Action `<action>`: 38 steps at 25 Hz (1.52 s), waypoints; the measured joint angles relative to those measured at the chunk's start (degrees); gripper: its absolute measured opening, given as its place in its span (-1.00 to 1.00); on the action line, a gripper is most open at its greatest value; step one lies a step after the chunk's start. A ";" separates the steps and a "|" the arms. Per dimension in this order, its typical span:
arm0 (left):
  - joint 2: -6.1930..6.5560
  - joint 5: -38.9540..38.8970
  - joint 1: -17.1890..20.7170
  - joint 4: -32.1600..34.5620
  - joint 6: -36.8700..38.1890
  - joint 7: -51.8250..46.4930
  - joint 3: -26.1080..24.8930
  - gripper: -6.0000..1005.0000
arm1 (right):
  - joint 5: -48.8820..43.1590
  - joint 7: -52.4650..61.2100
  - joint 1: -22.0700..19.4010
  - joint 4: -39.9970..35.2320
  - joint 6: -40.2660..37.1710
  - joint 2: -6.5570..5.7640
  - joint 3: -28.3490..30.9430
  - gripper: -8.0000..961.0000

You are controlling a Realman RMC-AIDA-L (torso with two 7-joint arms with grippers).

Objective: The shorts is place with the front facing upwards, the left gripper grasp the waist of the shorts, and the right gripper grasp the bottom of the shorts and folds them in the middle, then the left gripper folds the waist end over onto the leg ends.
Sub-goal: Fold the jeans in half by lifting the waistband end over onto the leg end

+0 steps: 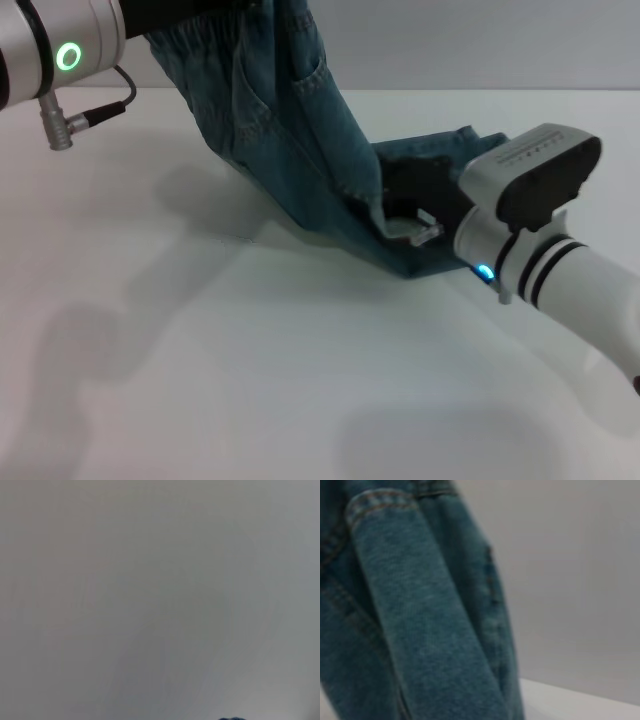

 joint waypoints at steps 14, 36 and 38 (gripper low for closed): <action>0.01 -0.06 0.25 -0.86 0.07 0.06 0.68 -0.76 | -0.32 4.33 -0.49 4.23 -1.05 -0.12 -7.36 -0.99; -0.15 -2.70 0.62 -0.09 1.38 1.98 5.42 -0.76 | -1.10 0.51 -1.74 5.39 2.07 -0.16 -0.48 -0.98; -0.15 -3.22 0.61 -0.05 1.45 2.41 5.42 -0.76 | -1.07 1.51 -1.09 6.00 2.08 -0.12 -1.87 -0.98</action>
